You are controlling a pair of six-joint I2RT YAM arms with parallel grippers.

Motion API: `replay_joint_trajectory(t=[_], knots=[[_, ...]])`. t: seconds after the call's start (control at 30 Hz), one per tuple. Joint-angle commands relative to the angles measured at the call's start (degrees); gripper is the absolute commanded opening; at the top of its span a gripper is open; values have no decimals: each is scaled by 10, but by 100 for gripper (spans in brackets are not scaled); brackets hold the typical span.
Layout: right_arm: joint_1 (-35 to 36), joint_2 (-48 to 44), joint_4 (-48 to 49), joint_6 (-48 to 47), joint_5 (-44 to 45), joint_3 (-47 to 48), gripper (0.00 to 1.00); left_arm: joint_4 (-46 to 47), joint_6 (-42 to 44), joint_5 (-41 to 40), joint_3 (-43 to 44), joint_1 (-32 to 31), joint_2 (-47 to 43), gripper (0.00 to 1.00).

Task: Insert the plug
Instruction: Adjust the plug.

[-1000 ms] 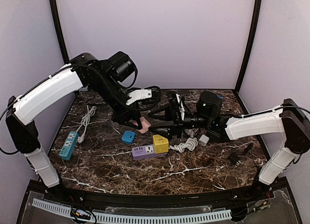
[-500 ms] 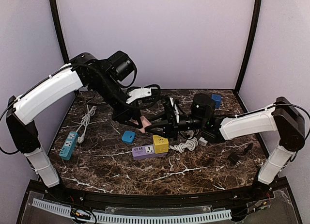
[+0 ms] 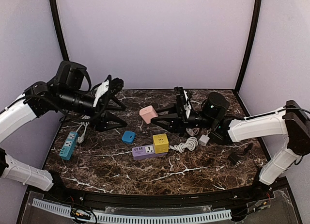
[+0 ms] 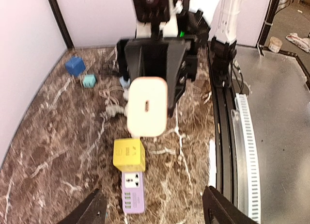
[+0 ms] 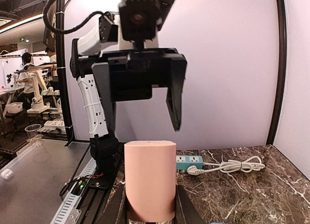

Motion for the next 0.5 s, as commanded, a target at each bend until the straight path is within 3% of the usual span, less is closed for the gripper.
replay_joint_trajectory(t=[0.0, 0.17, 0.47], knots=[[4, -11, 45, 10, 14, -10, 0, 242, -36, 47, -93, -4, -59, 69], [4, -12, 62, 14, 17, -12, 0, 332, -113, 76, -122, -4, -24, 69], [4, -2, 64, 24, 29, -7, 0, 395, -146, 93, -140, -5, 1, 62]])
